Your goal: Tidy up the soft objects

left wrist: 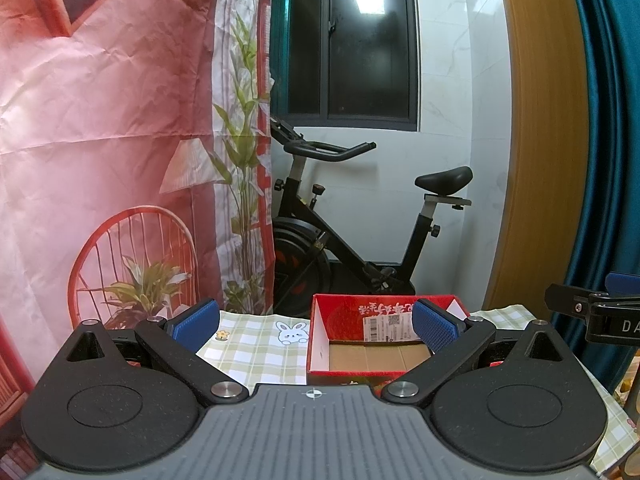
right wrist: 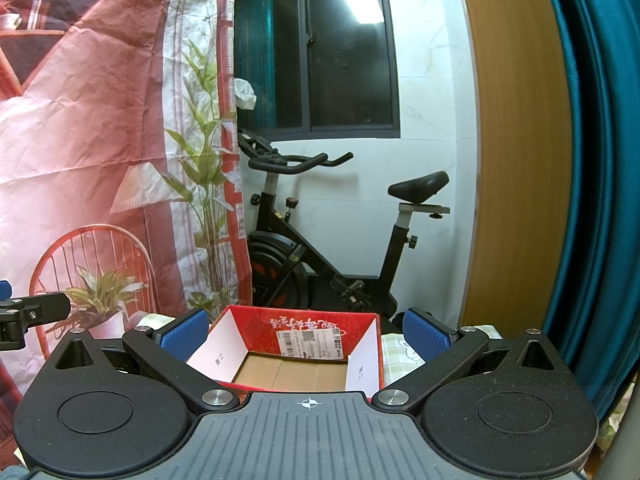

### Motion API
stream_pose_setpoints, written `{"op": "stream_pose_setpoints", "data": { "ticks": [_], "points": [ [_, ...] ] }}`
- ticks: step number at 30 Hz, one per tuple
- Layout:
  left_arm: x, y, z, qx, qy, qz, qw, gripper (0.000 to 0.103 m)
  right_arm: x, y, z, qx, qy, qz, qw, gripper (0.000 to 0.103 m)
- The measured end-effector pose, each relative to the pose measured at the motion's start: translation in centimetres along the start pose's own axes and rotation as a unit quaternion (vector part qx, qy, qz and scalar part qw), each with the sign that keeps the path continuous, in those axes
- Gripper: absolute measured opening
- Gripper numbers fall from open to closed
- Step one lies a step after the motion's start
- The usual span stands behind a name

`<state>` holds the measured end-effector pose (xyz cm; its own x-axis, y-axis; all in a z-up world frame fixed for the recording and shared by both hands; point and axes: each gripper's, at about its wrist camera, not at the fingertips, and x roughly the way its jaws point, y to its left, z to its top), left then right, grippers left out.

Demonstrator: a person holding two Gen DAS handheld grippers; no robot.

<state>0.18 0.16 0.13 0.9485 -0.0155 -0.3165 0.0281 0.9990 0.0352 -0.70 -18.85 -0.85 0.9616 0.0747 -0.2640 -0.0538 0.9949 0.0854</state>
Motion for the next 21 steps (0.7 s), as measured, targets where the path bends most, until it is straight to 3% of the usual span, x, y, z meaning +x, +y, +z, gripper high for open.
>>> {"op": "stream_pose_setpoints", "data": {
  "ticks": [21],
  "points": [
    [0.07,0.08,-0.15,0.0,0.0,0.0,1.0,0.103,0.01,0.3,0.2,0.001,0.001,0.0,1.0,0.103]
  ]
}}
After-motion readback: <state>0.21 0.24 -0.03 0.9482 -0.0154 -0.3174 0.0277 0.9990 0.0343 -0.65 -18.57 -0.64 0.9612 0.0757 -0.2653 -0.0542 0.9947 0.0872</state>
